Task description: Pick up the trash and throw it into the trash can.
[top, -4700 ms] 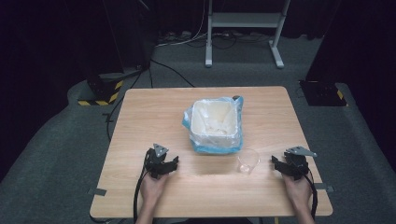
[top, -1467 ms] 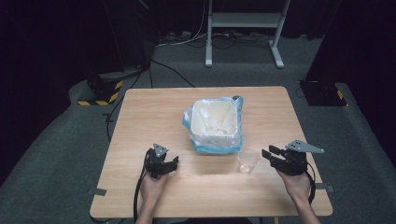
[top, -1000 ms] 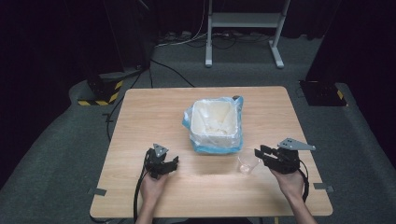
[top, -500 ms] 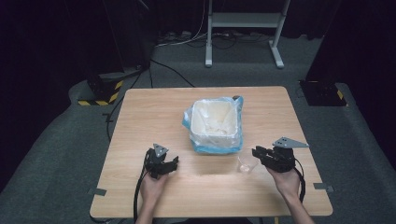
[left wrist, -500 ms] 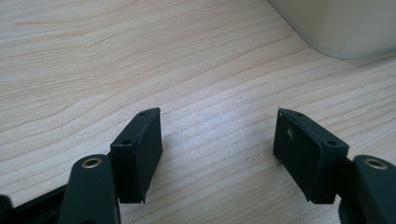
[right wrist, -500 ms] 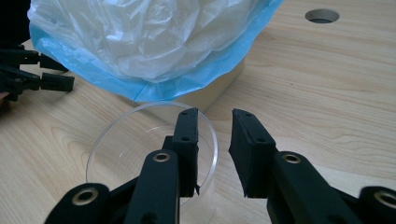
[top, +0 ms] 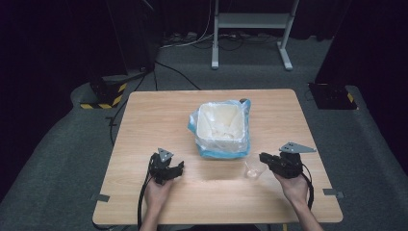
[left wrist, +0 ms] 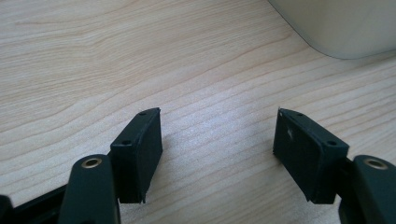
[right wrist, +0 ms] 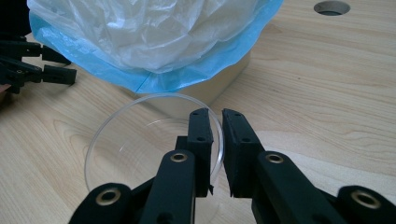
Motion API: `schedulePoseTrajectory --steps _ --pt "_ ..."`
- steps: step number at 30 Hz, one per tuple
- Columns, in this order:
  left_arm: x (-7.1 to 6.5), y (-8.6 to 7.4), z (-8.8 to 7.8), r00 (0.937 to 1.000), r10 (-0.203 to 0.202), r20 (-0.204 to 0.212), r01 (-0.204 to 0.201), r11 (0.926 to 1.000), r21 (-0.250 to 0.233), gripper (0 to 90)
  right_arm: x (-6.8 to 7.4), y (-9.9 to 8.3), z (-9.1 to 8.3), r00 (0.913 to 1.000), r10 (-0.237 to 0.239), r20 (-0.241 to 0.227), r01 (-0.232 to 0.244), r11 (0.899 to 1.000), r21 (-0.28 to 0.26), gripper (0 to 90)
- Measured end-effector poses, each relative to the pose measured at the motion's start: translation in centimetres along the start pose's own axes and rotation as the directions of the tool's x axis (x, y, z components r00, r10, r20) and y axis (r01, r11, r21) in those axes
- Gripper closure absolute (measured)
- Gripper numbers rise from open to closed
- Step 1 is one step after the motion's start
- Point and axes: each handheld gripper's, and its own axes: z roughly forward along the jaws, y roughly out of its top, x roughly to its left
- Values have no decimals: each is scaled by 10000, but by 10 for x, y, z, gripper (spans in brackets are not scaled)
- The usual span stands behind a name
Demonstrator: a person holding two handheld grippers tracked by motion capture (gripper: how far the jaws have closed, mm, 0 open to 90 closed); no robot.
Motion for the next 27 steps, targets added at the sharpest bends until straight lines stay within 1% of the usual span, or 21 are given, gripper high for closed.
schedulePoseTrajectory --steps 12,27 --pt "0 0 0 10000 -28 0 28 10000 -34 323 2 2 -2 9999 -35 -94 35 10000 -58 844" --pt "0 0 0 10000 -22 1 22 10000 -30 323 3 5 -7 9996 -218 -165 217 9997 -89 849"
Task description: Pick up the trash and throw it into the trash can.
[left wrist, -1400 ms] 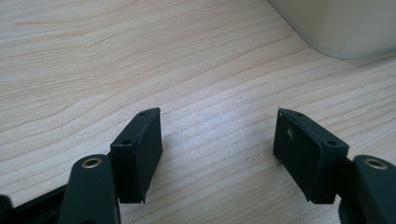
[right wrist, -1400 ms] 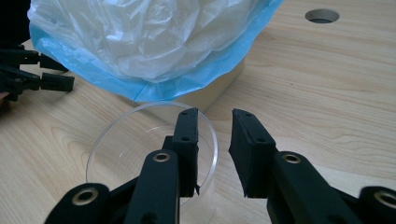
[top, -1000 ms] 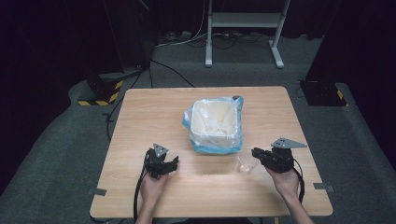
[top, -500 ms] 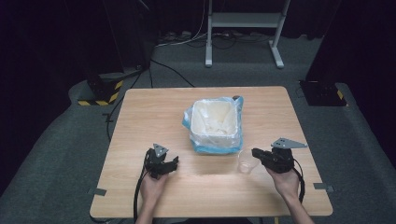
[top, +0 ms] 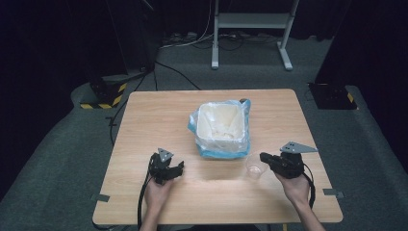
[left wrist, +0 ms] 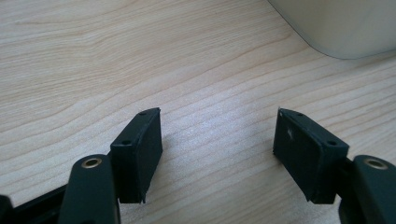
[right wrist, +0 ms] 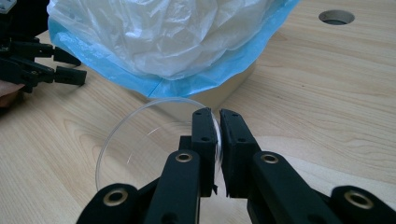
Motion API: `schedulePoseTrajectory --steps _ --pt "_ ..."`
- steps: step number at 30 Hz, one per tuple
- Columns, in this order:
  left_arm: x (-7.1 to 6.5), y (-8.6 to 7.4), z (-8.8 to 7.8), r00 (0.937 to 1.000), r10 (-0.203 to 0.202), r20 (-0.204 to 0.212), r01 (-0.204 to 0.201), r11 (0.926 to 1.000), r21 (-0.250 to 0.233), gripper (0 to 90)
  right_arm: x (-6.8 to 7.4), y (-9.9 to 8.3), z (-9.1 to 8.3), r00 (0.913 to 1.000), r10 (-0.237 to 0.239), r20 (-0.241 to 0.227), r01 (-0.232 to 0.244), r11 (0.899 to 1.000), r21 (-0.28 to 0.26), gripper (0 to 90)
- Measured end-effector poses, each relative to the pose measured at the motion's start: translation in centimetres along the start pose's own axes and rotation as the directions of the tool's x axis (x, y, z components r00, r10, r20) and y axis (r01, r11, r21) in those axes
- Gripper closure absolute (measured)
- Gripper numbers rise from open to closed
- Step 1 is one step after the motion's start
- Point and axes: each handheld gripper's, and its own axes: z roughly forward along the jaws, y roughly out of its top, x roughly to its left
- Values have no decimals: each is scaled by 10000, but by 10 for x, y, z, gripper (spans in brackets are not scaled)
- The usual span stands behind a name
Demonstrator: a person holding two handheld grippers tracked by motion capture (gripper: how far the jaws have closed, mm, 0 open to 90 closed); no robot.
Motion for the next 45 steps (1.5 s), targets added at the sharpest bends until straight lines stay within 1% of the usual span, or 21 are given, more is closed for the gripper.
schedulePoseTrajectory --steps 13,15,23,35,45 --pt "0 0 0 10000 -3 0 3 10000 -4 323 0 7 -9 9998 -165 112 166 9998 -95 851" --pt "0 0 0 10000 -7 -1 7 10000 -3 323 0 9 -12 9999 -135 61 136 9998 -160 850" --pt "0 0 0 10000 -3 0 3 10000 -3 323 1 22 -22 9995 -302 23 302 9989 -351 850" --pt "0 0 0 10000 -8 2 8 10000 -6 323 4 36 -28 9990 -408 -167 400 9983 -420 850" --pt "0 0 0 10000 -7 3 7 10000 5 322 4 54 -40 9981 -432 -450 400 9967 -709 850"
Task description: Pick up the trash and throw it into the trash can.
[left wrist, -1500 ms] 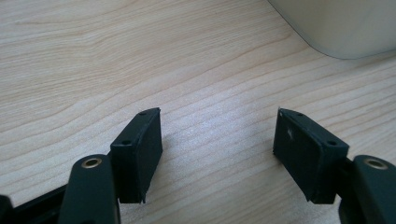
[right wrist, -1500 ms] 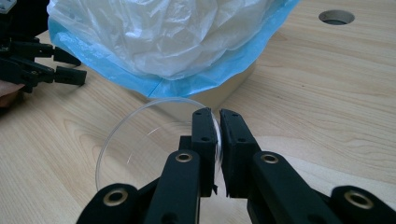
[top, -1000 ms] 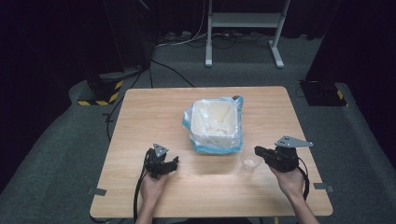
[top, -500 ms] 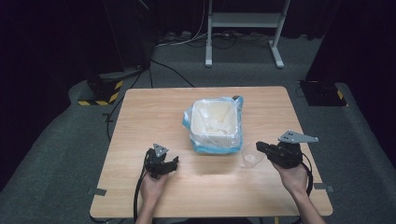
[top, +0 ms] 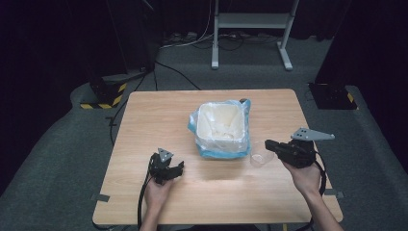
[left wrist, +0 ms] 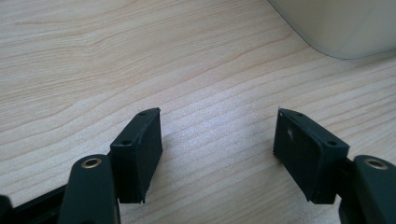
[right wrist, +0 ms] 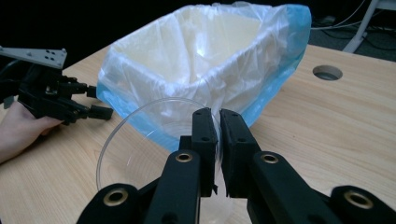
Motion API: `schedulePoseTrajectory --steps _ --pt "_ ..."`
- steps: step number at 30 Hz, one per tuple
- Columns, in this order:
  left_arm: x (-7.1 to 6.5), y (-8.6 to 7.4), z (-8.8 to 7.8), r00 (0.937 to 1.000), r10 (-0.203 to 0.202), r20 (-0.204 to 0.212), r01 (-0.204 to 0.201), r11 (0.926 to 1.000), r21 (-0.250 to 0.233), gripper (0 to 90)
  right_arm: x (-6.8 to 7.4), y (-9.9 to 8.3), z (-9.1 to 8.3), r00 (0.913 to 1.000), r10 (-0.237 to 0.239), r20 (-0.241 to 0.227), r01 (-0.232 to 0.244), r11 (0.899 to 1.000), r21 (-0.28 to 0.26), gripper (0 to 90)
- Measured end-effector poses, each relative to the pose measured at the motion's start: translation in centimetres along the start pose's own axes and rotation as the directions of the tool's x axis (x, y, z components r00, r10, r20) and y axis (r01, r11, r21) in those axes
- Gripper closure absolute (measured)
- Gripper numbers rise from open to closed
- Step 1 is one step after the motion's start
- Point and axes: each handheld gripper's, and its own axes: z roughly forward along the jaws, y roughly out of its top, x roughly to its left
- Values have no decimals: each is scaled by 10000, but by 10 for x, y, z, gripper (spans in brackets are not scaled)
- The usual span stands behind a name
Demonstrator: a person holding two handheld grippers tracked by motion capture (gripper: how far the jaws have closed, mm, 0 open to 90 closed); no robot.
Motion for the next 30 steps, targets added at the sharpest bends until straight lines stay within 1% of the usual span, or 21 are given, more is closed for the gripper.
schedulePoseTrajectory --steps 9,13,19,26,30 --pt "0 0 0 10000 0 0 0 10000 -1 322 -1 16 -6 9998 19 -216 -23 9999 -160 850" --pt "0 0 0 10000 -4 1 4 10000 -3 322 0 24 -7 9996 -17 -292 10 9997 -227 850" --pt "0 0 0 10000 -3 1 3 10000 -2 322 1 38 -8 9993 56 -361 -64 9997 -229 851" --pt "0 0 0 10000 -2 0 2 10000 -2 322 6 54 -7 9988 -151 -456 138 9995 -284 851" --pt "0 0 0 10000 -1 1 1 10000 -3 322 8 60 -5 9983 -213 -537 198 9994 -271 850"
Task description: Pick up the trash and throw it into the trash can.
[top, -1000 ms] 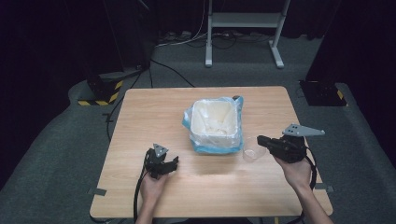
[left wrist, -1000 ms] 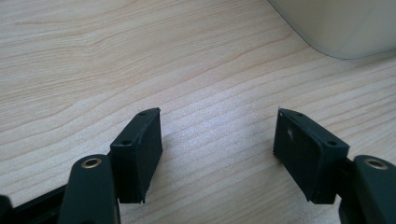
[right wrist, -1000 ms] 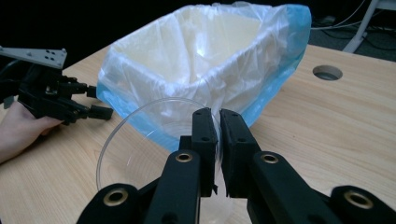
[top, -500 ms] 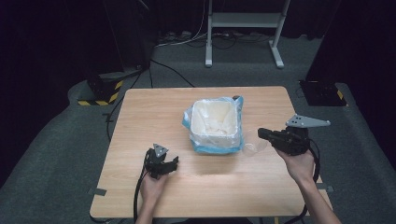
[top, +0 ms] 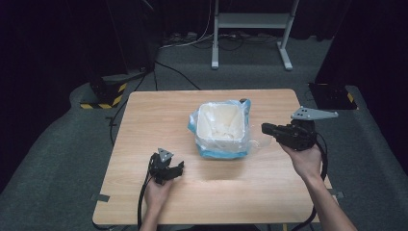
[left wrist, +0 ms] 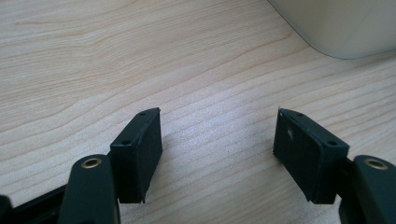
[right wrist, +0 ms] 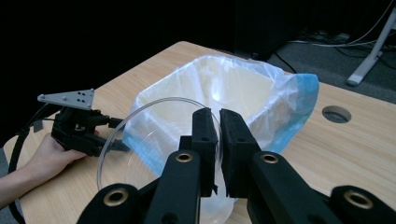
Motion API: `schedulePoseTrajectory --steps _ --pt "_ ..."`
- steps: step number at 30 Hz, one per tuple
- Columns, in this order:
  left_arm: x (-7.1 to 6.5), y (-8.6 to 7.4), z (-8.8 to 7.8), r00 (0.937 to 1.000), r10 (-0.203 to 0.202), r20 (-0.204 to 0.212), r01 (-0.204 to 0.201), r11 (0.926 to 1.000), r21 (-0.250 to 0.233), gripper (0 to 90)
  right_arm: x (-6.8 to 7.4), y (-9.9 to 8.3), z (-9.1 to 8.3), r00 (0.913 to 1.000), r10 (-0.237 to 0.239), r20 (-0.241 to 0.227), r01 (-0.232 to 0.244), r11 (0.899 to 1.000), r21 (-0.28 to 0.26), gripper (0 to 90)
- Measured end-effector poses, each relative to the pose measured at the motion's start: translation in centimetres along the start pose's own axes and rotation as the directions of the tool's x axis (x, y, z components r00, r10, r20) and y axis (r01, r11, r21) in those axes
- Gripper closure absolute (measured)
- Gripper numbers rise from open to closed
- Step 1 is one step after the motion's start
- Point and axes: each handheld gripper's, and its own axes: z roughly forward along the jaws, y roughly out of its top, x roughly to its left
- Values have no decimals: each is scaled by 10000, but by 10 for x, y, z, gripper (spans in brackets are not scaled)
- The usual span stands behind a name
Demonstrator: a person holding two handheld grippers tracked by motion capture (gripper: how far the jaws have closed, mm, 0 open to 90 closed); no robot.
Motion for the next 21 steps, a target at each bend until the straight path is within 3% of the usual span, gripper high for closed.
schedulePoseTrajectory --steps 21 --pt "0 0 0 10000 2 1 -2 10000 1 321 2 26 12 9995 -91 -315 82 9996 -284 851"
